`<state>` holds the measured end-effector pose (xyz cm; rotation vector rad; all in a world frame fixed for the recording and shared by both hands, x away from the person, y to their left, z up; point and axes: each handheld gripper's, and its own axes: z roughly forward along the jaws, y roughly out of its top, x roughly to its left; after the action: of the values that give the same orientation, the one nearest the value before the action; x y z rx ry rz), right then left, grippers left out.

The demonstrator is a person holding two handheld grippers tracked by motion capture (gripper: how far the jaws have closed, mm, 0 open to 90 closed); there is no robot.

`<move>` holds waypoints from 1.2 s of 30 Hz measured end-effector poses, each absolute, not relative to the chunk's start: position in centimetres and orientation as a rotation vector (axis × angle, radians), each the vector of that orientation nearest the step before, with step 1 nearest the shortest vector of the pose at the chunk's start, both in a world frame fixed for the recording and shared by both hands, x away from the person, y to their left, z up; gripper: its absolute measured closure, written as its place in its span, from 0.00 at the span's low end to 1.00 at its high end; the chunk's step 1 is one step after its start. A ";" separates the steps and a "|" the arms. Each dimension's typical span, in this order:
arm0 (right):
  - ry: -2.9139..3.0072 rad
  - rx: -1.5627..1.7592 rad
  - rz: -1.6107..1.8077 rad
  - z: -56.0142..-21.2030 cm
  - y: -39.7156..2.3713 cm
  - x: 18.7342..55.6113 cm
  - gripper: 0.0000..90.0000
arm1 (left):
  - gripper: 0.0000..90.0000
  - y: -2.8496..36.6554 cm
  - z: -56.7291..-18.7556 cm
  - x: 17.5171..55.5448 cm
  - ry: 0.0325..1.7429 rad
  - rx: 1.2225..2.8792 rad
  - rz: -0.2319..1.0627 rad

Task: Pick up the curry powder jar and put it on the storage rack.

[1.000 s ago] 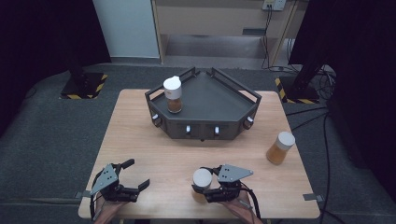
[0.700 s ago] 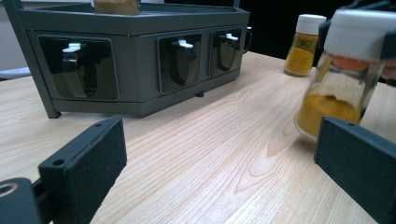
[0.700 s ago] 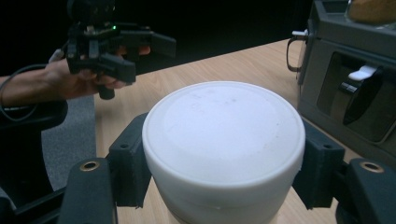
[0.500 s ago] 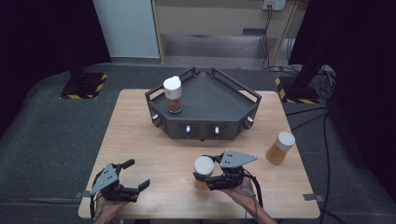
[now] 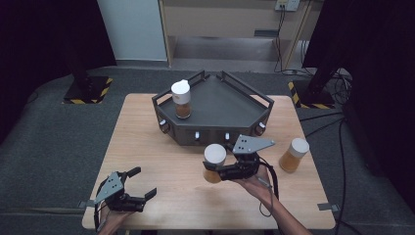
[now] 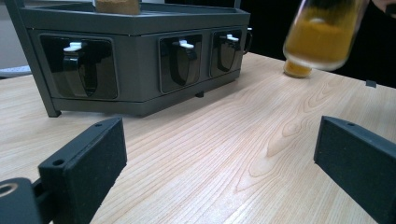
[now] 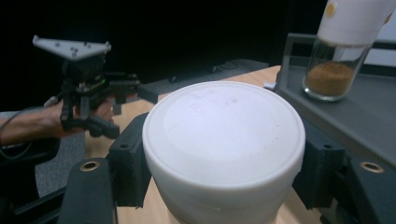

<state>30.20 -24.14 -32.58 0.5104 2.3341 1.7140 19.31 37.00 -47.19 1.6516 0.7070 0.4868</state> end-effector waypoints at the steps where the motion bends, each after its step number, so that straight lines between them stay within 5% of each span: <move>1: 2.334 0.510 1.714 -32.6 -24.1 30.2 0.37 | 0.01 37.0 -47.2 19.3 0.707 1.652 0.486; 19: 2.280 0.546 1.687 -26.0 -23.0 33.7 0.37 | 0.01 36.9 -47.1 19.4 0.702 1.661 0.488; 36: 2.197 0.703 1.634 -24.1 -21.3 38.1 0.37 | 0.02 36.8 -47.1 19.3 0.699 1.661 0.496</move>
<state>38.09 -21.29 -24.12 0.7027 2.1971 1.6335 19.26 36.83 -47.12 1.6608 0.6995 0.4958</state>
